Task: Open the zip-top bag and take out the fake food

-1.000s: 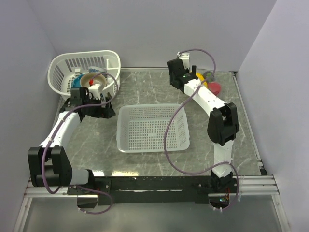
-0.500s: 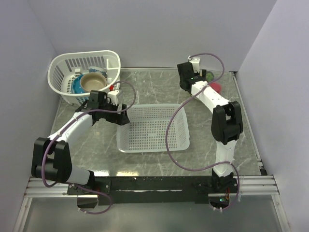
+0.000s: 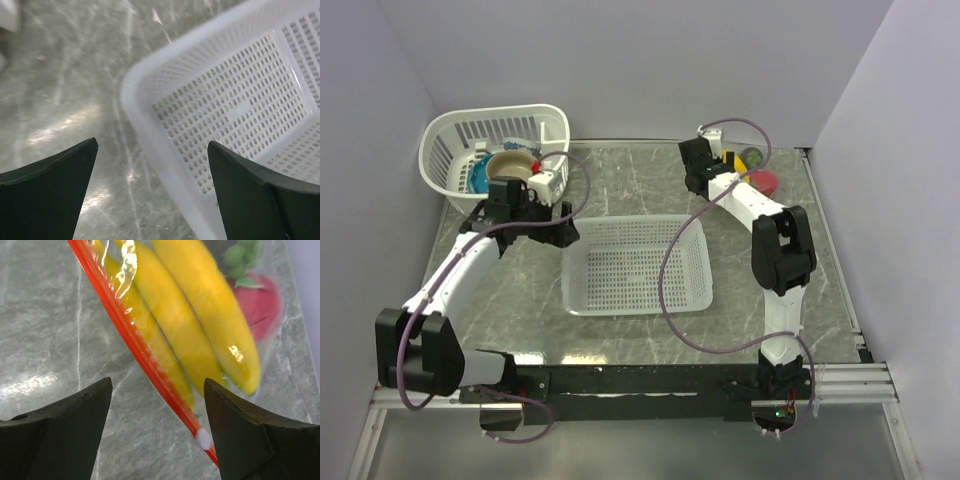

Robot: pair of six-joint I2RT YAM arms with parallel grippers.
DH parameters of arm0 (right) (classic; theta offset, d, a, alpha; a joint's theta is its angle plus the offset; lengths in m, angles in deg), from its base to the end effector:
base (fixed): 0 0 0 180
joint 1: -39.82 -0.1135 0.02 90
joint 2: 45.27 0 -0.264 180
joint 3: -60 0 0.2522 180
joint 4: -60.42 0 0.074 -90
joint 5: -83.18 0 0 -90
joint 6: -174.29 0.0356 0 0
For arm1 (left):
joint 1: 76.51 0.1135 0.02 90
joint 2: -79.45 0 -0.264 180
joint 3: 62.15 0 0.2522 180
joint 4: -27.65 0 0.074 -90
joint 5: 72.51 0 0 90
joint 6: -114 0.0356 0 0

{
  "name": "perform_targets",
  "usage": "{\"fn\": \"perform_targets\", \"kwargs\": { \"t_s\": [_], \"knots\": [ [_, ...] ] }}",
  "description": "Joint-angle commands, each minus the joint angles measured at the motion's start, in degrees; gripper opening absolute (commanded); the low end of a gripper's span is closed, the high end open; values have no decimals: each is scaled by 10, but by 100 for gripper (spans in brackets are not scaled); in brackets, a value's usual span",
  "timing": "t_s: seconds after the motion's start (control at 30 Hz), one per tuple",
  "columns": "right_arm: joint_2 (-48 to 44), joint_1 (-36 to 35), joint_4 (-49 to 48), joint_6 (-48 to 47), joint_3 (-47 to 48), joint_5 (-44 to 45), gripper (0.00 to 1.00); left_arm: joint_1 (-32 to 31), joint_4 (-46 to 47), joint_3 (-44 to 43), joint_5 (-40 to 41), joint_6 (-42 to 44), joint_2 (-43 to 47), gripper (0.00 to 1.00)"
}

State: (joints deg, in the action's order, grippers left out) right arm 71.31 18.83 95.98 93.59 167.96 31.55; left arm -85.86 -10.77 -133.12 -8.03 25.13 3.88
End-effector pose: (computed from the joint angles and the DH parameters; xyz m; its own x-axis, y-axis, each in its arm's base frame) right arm 0.4379 0.1443 0.2408 -0.6203 -0.1023 -0.7776 0.2382 0.9201 -0.3110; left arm 0.2769 -0.0611 0.2765 -0.6640 0.1274 -0.7368 0.4706 0.8369 -0.2795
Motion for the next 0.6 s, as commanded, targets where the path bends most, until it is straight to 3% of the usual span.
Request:
{"fn": "perform_targets", "kwargs": {
  "t_s": [0.0, 0.1, 0.2, 0.33, 0.43, 0.57],
  "knots": [
    [32, 17, -8, 2, 15, 9, 78, 41, 1, -15, 22, 36, 18, 99],
    [30, 25, -12, 1, 14, 0, 70, 61, 8, -8, 64, 54, -7, 99],
    [25, 30, -13, 2, 17, -12, 54, 67, 32, 13, 101, 65, -23, 99],
    [15, 31, -15, 5, 20, -20, 16, 61, 56, 45, 109, 70, -46, 99],
    [0, 31, -19, 1, 21, -23, 1, 36, 52, 49, 105, 64, -68, 99],
    [-25, 31, -13, 0, 35, -23, 0, -15, 59, 56, 120, 55, -67, 99]
  ]
}}
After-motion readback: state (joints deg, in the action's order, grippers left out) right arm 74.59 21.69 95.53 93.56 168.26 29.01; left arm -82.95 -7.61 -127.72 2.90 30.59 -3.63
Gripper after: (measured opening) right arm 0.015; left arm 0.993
